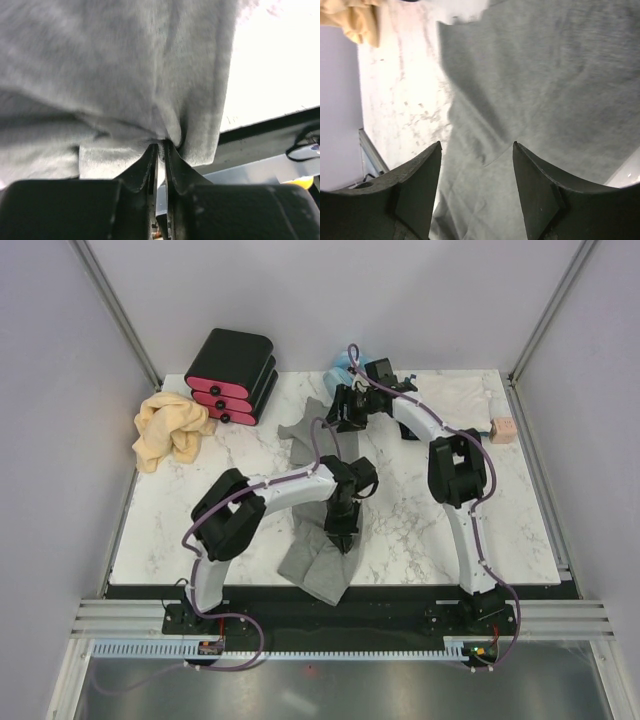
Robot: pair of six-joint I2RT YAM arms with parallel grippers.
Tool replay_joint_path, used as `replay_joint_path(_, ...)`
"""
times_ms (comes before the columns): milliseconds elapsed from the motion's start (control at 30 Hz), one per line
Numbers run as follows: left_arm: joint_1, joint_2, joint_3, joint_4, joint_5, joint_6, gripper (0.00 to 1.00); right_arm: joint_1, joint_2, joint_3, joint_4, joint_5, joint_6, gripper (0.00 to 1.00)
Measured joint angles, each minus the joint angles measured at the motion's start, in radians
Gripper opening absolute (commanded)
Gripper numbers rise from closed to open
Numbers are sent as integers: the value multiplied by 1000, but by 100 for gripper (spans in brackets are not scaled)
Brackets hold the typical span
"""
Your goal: Fold and stack the t-shirts
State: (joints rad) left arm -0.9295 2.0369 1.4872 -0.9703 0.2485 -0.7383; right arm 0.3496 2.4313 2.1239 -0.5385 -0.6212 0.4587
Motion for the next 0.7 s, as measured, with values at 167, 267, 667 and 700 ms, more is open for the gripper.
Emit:
replay_joint_path(167, -2, -86, 60, -70, -54, -25, 20, 2, -115, -27, 5, -35, 3, 67)
replay_joint_path(267, -2, -124, 127, -105, -89, -36, 22, 2, -178, -29, 10, -61, 17, 67)
replay_joint_path(667, -3, -111, 203, -173, -133, -34, 32, 2, -379, -201, 2, -81, 43, 66)
replay_joint_path(700, -3, -97, 203, -177, -140, -32, 36, 2, -391, -223, -2, -80, 42, 66)
